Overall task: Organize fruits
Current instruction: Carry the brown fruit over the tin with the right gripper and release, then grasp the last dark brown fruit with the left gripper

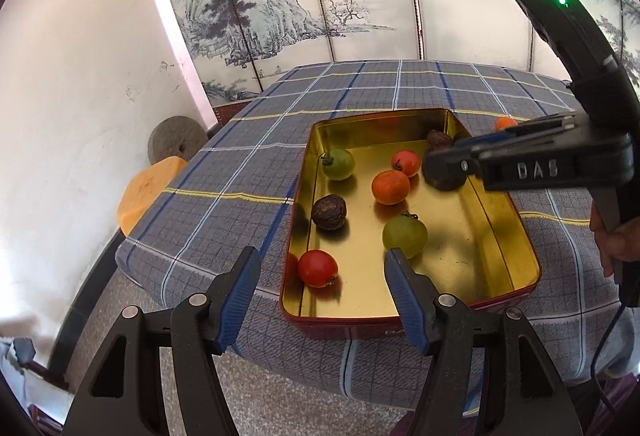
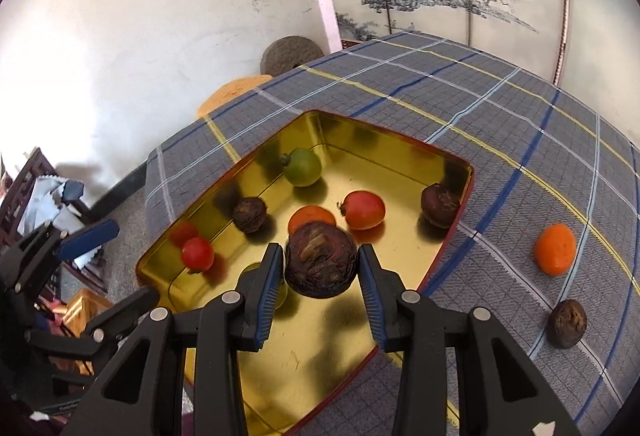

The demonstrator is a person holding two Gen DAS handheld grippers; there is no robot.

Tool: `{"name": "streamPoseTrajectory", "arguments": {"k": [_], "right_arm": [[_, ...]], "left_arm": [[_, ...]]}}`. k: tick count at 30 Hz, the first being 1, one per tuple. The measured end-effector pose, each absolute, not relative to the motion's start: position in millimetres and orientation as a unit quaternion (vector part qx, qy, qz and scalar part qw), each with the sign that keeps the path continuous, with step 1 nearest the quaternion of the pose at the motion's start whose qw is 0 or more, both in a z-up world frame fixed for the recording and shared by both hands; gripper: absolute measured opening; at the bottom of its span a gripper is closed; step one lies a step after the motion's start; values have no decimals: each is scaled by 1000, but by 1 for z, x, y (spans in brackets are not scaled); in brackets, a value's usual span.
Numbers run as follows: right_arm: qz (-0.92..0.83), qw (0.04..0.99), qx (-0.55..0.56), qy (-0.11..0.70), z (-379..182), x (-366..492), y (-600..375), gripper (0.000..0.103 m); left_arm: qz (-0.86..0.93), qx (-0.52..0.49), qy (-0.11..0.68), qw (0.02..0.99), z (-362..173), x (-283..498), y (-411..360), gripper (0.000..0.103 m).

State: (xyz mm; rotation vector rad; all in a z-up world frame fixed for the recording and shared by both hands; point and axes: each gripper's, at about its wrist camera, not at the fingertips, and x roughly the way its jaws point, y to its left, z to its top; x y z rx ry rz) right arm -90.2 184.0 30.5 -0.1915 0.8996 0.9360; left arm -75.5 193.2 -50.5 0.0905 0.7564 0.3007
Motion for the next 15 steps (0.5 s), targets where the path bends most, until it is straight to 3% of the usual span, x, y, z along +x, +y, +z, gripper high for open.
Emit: {"name": "streamPoseTrajectory", "arguments": {"k": [2,5,12,15], "right_arm": [[435,796,-76,414,34,-88,182,39],[435,807,-58,395,45,-90,173,53],[399,833,-40,381,45,-94,112,69],[358,844,-41,396,29,-87,69,70]], "left_arm": [[146,42,370,916,-51,-76,195,65],[147,43,371,916,-51,-75,195,65],[145,46,373,915,-50,-75,192,65],[142,53,372,916,-49,-74,189,65]]}}
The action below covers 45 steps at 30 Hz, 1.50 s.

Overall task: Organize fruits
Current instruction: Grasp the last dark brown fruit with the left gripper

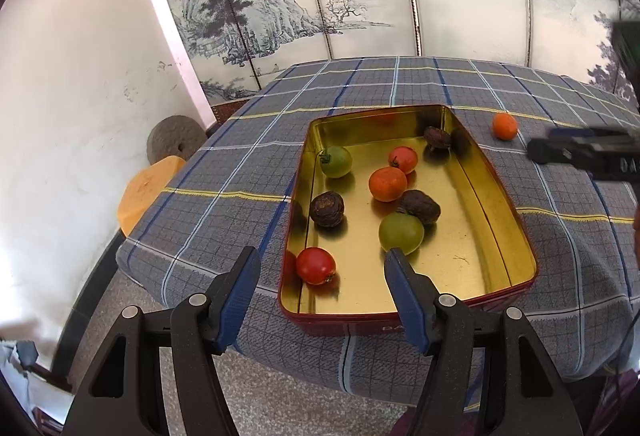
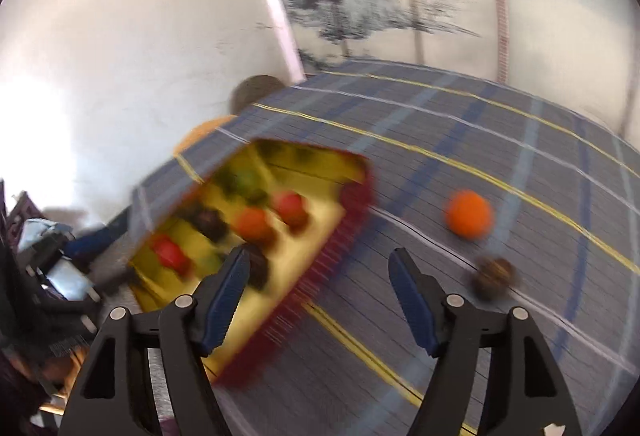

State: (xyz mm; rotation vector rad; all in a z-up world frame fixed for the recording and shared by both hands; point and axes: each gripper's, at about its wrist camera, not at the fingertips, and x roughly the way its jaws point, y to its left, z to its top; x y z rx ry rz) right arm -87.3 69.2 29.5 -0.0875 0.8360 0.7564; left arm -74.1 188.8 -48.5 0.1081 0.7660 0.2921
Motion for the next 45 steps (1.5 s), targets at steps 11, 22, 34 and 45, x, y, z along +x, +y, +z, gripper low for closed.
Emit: {"name": "streamPoseTrajectory", "arguments": {"k": [11,22,34,45], "right_arm": [[155,881,-71,441,-12,-66,-89,86],[179,879,-24,441,-19,-68,-123,97],[221,877,27,427,-12,-72,-131,97],[230,870,32,435,-15,-69,-130,98]], "left_arm": [[10,29,400,916,-22,-47,141,65],[-90,15,442,893,-17,66,30,61],[-39,10,479,877,-78,142,1,58],[-51,18,488,871,-106,152,-13,39]]}}
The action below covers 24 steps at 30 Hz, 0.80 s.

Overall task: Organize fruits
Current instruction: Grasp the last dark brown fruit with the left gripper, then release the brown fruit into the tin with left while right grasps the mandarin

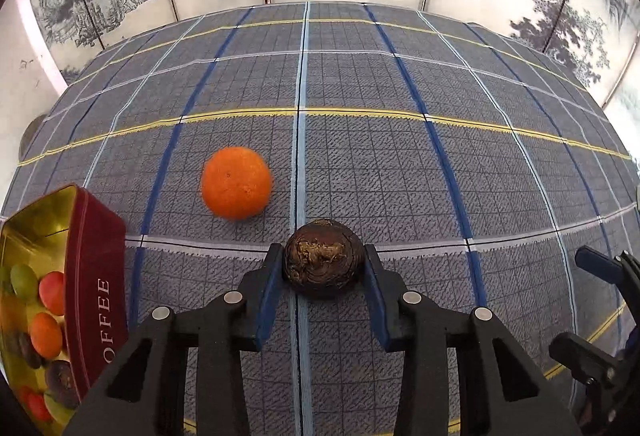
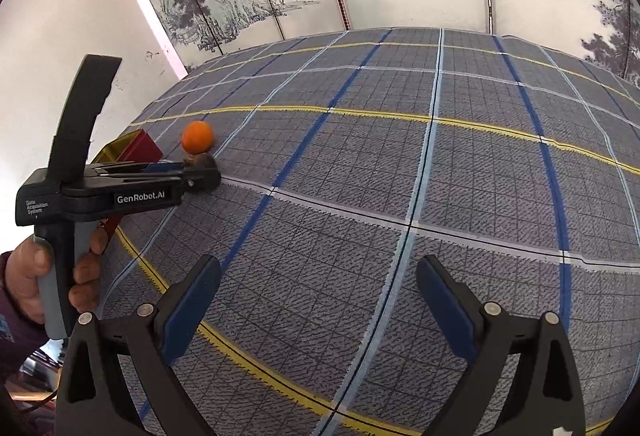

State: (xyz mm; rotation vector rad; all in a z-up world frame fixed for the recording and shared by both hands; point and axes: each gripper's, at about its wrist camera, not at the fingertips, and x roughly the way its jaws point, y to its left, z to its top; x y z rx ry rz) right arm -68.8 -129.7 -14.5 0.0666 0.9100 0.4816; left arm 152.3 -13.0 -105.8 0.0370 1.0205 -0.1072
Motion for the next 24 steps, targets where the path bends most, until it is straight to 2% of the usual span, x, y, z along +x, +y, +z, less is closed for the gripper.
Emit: {"name": "streamPoseTrajectory", "arguments": {"k": [9,15,24], "right_arm": [[237,869,8,435,-12,-67,-116,97],[335,848,-10,411,5,-42,-45,97],[341,838,-87,418,-4,17,47,92]], "left_arm": [[-56,-47,447,892,-45,77,36,39],[-24,-70,433,898,-19,30,81,39],[33,-80,423,902,-11,-18,139,39]]}}
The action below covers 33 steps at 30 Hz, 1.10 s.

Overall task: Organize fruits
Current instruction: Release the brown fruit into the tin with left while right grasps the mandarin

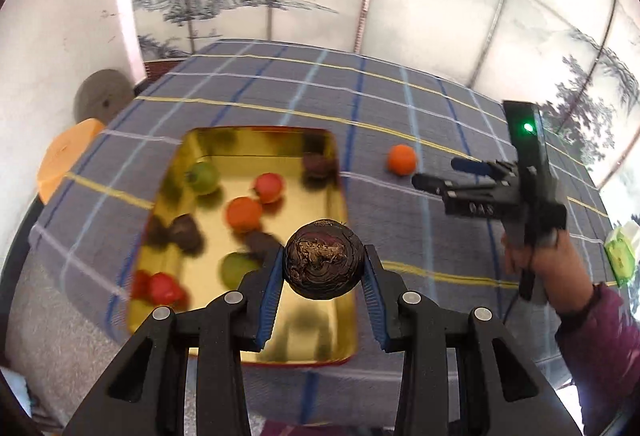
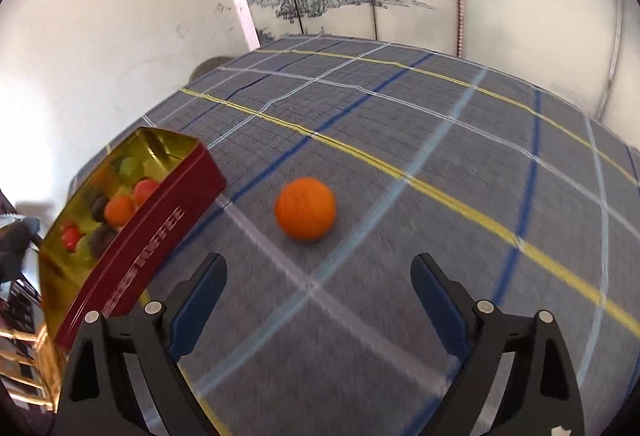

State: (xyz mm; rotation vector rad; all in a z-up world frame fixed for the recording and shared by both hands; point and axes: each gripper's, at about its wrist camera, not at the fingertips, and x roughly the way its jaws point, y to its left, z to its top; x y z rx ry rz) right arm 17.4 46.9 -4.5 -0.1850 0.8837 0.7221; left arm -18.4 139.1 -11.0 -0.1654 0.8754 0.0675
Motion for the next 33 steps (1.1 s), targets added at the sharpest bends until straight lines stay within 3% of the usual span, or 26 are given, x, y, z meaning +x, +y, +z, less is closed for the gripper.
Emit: {"name": "streamPoseTrajectory", "arguments": {"k": [3,5,7,11,23,33], "right_arm": [[337,835,-104,422,-11,30,63,90],[334,832,-111,430,-17,36,72,83],[329,829,-116,438,-24,43,78,72],[335,827,-106,438,-20,40,78,37],[309,857,-46,409,-8,-57,-9,37],[280,863,-39,419,-15,-63,-35,37]], "left_arm": [[44,-79,420,903,-9,-29,151,39],[51,-80,418,904,-9,-35,158,39],[55,-79,417,904,-10,-38,161,39],[60,-84,417,903,-12,-41,166,39],[60,-67,425,901,-38,-35,167,39],[53,-82,427,899,-47,-37,174,39]]}}
